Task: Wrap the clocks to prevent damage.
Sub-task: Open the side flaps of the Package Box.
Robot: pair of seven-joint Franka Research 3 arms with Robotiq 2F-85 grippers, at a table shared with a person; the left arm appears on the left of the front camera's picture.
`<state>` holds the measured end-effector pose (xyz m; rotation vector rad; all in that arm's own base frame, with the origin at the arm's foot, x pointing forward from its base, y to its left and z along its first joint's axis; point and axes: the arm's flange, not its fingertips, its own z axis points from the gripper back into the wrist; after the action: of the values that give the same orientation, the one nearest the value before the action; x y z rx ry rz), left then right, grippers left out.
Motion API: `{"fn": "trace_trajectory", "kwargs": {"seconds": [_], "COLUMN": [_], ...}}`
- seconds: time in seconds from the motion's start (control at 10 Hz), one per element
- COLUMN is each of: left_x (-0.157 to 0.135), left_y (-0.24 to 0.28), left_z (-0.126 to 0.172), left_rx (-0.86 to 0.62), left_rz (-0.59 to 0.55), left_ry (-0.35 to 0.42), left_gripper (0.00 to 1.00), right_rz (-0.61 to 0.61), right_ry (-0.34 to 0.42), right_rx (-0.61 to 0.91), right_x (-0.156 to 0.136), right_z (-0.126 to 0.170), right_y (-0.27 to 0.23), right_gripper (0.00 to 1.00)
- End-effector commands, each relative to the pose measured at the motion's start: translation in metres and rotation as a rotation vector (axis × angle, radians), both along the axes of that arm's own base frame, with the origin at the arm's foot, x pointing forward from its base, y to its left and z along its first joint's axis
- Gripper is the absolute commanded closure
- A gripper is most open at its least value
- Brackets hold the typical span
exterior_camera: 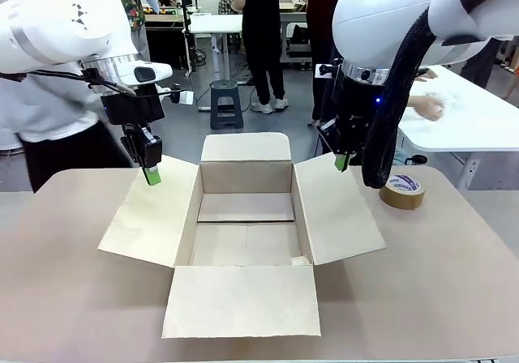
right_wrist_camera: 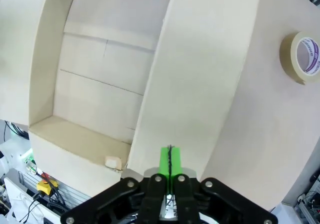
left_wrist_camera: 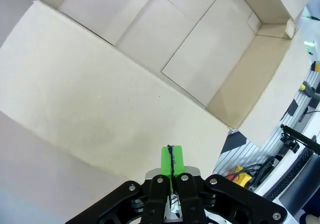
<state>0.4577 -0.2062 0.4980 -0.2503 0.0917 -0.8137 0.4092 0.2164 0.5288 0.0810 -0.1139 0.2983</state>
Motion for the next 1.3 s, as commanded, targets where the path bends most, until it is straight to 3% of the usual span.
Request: {"fn": "trace_trajectory", "kwargs": {"seconds": [0.0, 0.2, 0.6, 0.9, 1.2], "left_x": [-0.005, -0.002, 0.002, -0.001, -0.001], "left_y": [-0.014, -0.029, -0.032, -0.03, -0.028], "left_z": [0.0, -0.013, -0.046, -0.06, -0.064], "left_rx": [0.159, 0.307, 0.317, 0.331, 0.371], "left_rz": [0.145, 0.327, 0.524, 0.574, 0.604], "left_ry": [-0.083, -0.164, -0.22, -0.291, -0.369], "left_gripper": [1.0, 1.0, 1.0, 1.0, 1.0], "right_rz": [0.0, -0.084, -0.212, -0.225, -0.247], "right_ry": [-0.005, 0.014, -0.086, -0.126, -0.106], "right_rx": [0.002, -0.068, -0.064, -0.082, -0.087], "right_x": [0.001, -0.004, 0.0, 0.004, 0.007], "right_z": [0.001, -0.02, -0.052, -0.077, -0.098], "right_y": [0.0, 0.02, 0.022, 0.018, 0.011], "right_gripper": [0.99, 0.99, 0.99, 0.99, 0.99]}}
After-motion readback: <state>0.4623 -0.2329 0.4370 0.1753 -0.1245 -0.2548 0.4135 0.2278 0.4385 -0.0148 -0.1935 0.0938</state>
